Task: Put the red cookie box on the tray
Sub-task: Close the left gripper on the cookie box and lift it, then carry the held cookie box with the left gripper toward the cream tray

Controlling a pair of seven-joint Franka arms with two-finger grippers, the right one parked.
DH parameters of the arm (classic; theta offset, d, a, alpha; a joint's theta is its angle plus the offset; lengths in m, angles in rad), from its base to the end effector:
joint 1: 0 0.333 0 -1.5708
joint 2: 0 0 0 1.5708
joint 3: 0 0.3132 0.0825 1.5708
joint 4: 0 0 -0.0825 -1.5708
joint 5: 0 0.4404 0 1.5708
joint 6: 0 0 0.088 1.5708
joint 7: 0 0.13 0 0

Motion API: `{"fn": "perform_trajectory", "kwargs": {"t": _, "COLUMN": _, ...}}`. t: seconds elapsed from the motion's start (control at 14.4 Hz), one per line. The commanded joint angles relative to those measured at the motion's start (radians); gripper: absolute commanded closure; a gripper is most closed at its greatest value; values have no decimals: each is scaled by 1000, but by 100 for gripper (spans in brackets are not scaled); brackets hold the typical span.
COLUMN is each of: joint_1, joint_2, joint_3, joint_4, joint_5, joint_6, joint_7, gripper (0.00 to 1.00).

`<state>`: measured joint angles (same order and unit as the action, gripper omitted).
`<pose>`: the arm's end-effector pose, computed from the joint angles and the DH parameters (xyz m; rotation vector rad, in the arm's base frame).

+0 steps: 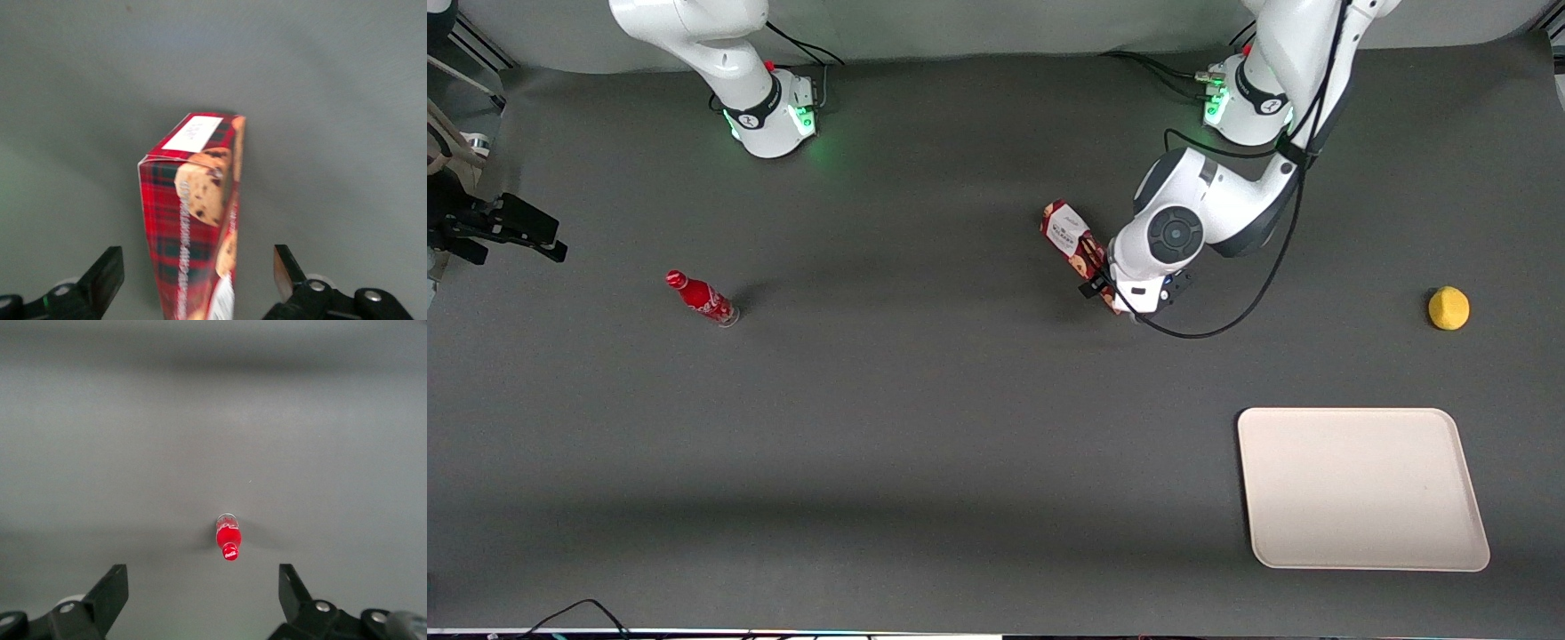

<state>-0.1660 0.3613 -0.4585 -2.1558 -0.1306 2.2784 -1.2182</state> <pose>0.4557 -0.3499 0.1636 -2.8994 -1.0566 0.5047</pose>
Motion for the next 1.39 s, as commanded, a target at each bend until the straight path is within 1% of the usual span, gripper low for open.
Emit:
{"fn": "perform_trajectory", "kwargs": {"t": 0.0, "joint_1": -26, "joint_2": -13, "joint_3": -17, "joint_4": -88, "joint_5": 45, "joint_6": 67, "joint_7": -38, "gripper": 10}}
{"fn": "perform_trajectory", "kwargs": {"t": 0.07, "joint_1": -29, "joint_2": -12, "joint_3": -22, "joint_4": -95, "joint_5": 46, "joint_6": 75, "joint_7": -76, "gripper": 88}}
{"fn": "perform_trajectory", "kwargs": {"t": 0.14, "joint_1": -29, "joint_2": -12, "joint_3": -22, "joint_4": -95, "joint_5": 46, "joint_6": 79, "joint_7": -86, "gripper": 100}}
{"fn": "perform_trajectory", "kwargs": {"t": 0.49, "joint_1": -24, "joint_2": -15, "joint_3": -29, "joint_4": -87, "joint_5": 46, "joint_6": 84, "joint_7": -96, "gripper": 100}}
{"fn": "perform_trajectory", "kwargs": {"t": 0.69, "joint_1": 9, "joint_2": -53, "joint_3": -23, "joint_4": -59, "joint_5": 46, "joint_6": 29, "joint_7": -60, "gripper": 100}}
{"fn": "perform_trajectory", "kwargs": {"t": 0.9, "joint_1": 60, "joint_2": -99, "joint_3": 20, "joint_4": 68, "joint_5": 46, "joint_6": -179, "joint_7": 61, "gripper": 100}}
{"fn": "perform_trajectory", "kwargs": {"t": 1.11, "joint_1": 65, "joint_2": -136, "joint_3": 107, "joint_4": 239, "joint_5": 46, "joint_6": -414, "joint_7": 184, "gripper": 100}}
{"fn": "perform_trajectory", "kwargs": {"t": 1.32, "joint_1": 80, "joint_2": -143, "joint_3": 196, "joint_4": 439, "joint_5": 46, "joint_6": -639, "joint_7": 325, "gripper": 100}}
